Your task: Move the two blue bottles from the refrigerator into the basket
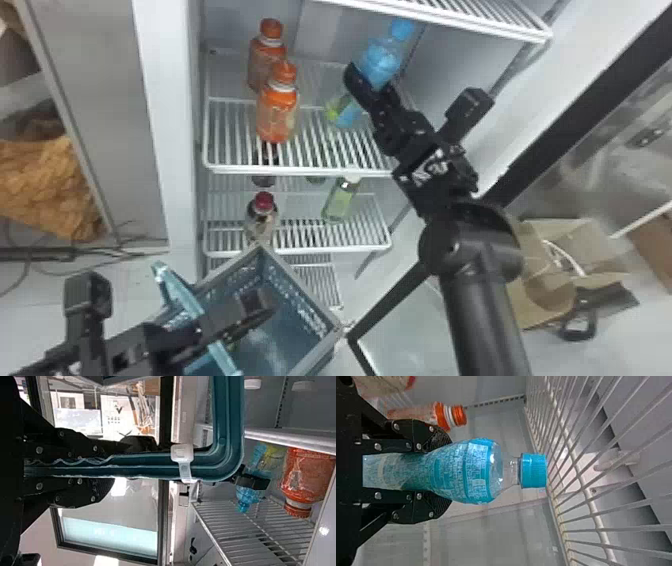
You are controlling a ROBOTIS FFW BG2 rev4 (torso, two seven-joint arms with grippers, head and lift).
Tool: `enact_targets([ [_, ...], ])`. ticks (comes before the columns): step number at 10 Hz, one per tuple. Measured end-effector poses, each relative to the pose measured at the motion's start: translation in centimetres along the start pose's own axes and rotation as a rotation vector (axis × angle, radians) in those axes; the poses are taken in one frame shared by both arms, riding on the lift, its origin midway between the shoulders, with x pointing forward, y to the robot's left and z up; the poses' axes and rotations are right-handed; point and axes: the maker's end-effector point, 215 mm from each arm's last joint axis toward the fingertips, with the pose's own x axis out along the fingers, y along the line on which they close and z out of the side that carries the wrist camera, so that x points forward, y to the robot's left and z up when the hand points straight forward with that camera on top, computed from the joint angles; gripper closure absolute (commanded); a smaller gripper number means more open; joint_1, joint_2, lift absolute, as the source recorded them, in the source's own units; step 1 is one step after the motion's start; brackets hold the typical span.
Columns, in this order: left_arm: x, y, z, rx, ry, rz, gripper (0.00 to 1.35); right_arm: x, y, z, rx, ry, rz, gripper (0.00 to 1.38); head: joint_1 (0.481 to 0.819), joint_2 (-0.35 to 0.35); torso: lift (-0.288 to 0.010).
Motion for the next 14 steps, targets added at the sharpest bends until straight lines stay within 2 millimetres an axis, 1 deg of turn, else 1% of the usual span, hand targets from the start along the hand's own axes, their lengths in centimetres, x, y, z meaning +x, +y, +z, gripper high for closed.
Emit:
enact_targets([
  [2,-0.1,0.0,-0.1,-0.001,0.0,0.001,1.2,-1.9,2.5,0.7,0.036,-0.016,0.046,1.27,0.695,-0.323,0.0],
  [4,-0.1,0.0,-0.1,-0.001,-0.001,-0.001,1.2,-4.2,4.8,1.1,0.069,-0.012,0.087,1.27,0.695,-0.32,0.0],
  [5,-0.1,0.0,-0.1,-0.001,-0.001,-0.001,1.2,-5.5,5.9,0.7,0.088,0.006,0.101,1.27,0.695,-0.319,0.0],
  [8,-0.1,0.0,0.0,-0.002,-0.004,-0.002,1.2,-9.5,8.6,-1.6,0.158,0.074,0.123,1.27,0.695,-0.315,0.0],
  [10,-0.2,0.0,-0.1,-0.005,-0.008,-0.003,1.2,-12.3,10.4,-2.2,0.194,0.113,0.141,1.27,0.695,-0.32,0.0],
  [12,-0.2,-0.1,0.0,-0.004,-0.012,-0.007,1.2,-14.5,12.5,-2.0,0.218,0.146,0.166,1.27,0.695,-0.316,0.0],
  [14,-0.1,-0.1,-0.1,-0.005,-0.011,-0.007,1.2,-16.5,14.6,-3.0,0.259,0.203,0.194,1.27,0.695,-0.307,0.0],
])
